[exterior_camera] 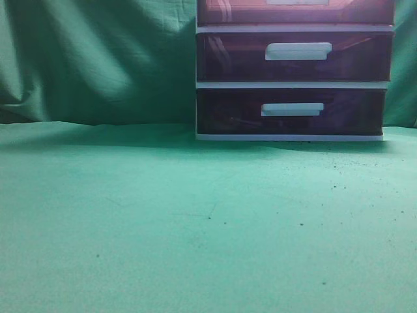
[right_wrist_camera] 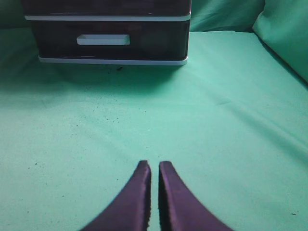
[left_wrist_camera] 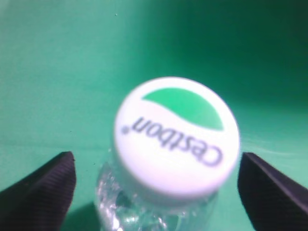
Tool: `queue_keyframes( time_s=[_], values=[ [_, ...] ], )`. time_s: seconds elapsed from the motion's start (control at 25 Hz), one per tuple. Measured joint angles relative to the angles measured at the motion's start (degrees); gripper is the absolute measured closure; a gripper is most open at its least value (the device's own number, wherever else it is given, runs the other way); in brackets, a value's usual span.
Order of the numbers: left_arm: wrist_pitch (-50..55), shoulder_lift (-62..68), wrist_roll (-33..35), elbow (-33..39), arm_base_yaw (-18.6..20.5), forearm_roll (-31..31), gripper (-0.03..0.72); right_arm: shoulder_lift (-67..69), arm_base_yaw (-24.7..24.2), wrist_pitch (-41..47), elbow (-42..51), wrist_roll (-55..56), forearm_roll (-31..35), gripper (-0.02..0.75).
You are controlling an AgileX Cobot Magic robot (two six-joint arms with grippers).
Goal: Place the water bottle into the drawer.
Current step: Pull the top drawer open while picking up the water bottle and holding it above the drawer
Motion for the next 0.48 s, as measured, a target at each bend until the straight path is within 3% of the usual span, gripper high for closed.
queue_keyframes(
  time_s=[0.04,0.2,0.32,0.4,0.48],
  values=[
    [-0.5,1.1,0.0,-0.1,0.0,0.0,0.054,0.0,0.0,0.0,0.0,0.0,0.0,0.69],
    [-2.2,3.8,0.0,-0.4,0.0,0.1,0.261,0.0,0.0,0.0,0.0,-0.1,0.0,0.69],
    [-2.6,4.1,0.0,-0.4,0.0,0.3,0.364,0.0,0.0,0.0,0.0,-0.1,0.0,0.69],
    [-2.7,4.3,0.1,-0.6,0.0,1.2,0.374,0.0,0.0,0.0,0.0,-0.1,0.0,0.69],
    [-2.7,4.3,0.1,-0.7,0.0,2.0,0.432,0.0,0.0,0.0,0.0,-0.1,0.0,0.69]
  ],
)
